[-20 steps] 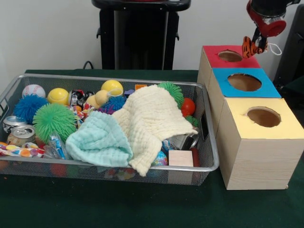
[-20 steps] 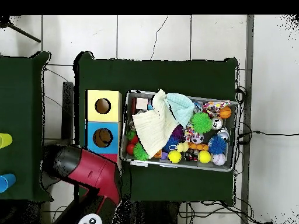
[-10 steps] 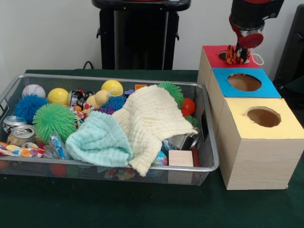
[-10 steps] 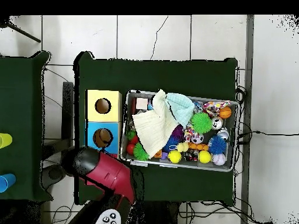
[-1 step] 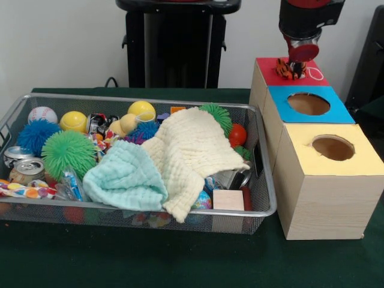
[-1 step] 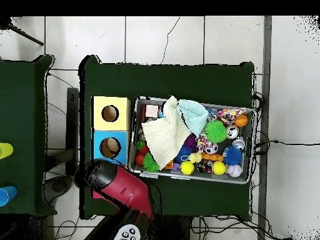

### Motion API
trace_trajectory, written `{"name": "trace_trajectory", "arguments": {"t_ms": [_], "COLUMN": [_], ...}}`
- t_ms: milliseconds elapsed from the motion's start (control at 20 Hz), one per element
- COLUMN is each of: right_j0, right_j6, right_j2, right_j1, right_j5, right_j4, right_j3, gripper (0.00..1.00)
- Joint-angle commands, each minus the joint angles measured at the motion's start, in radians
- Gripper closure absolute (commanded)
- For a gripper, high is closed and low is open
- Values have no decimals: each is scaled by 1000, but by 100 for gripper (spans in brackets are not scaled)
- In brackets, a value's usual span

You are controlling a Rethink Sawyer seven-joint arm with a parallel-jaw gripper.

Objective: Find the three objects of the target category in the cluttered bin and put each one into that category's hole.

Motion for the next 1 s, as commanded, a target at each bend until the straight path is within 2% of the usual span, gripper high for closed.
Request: {"name": "trace_trajectory", "arguments": {"t_ms": [50,450,500,700,1000], "right_j0": [-46,-46,-52,-49,-11], "right_j6": [49,64,63,77,163], "right_j2": [88,95,98,89,50], "right_j1": [18,-12,-17,-16,-13], "right_j5": [-151,-157,-160,-149,-78], "right_j4": [-10,-28,-38,-54,-76], "right_j3": [155,198,204,190,132], "gripper": [100,100,0,0,0]}}
